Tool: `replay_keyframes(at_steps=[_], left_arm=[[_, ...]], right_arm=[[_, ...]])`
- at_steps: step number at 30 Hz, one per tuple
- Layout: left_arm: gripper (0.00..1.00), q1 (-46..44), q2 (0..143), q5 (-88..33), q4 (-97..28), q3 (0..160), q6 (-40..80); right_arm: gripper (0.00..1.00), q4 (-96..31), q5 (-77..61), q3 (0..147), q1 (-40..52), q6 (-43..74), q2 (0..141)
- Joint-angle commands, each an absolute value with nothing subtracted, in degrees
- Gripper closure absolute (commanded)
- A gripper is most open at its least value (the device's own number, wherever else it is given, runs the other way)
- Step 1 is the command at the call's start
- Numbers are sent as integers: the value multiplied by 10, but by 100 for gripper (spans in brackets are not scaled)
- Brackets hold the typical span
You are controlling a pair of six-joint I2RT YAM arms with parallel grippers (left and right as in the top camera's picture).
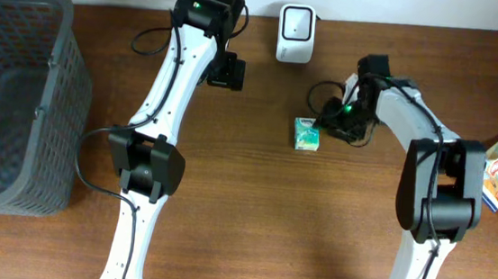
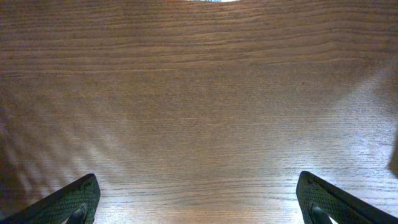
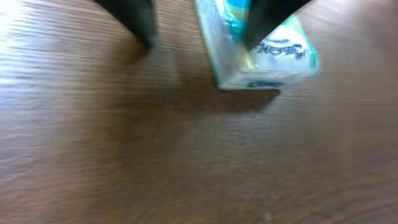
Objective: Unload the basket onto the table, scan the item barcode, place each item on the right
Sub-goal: 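Reach the right gripper down and grasp the tissue pack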
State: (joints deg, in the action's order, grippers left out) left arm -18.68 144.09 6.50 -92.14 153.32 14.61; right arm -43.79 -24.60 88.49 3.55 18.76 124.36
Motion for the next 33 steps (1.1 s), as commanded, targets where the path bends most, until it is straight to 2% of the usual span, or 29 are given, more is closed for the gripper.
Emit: replay_keyframes(at_steps=[1,8,9,11,19,23,30,33], left_arm=[[1,-187,1436,73,-922,1529,152],[1,-187,1436,73,-922,1529,152],[1,-187,1436,73,-922,1529,152],[1,-187,1436,73,-922,1529,152],[1,-187,1436,73,-921,1529,152],[1,-187,1436,73,-921,1529,152],[1,-187,1436,73,-921,1529,152],[1,-187,1436,73,-921,1529,152]], right_arm=[[58,-423,-291,855,40,182,1252],[57,-435,-340,854,37,182,1252],[51,-445,-341,854,37,182,1252],[48,-449,-341,854,37,182,1252],[49,-446,-393,854,38,137,1252],[66,-449,-382,854,44,138,1257],[72,-451,-377,854,46,140,1270],[89,-456,-379,854,45,144,1270]])
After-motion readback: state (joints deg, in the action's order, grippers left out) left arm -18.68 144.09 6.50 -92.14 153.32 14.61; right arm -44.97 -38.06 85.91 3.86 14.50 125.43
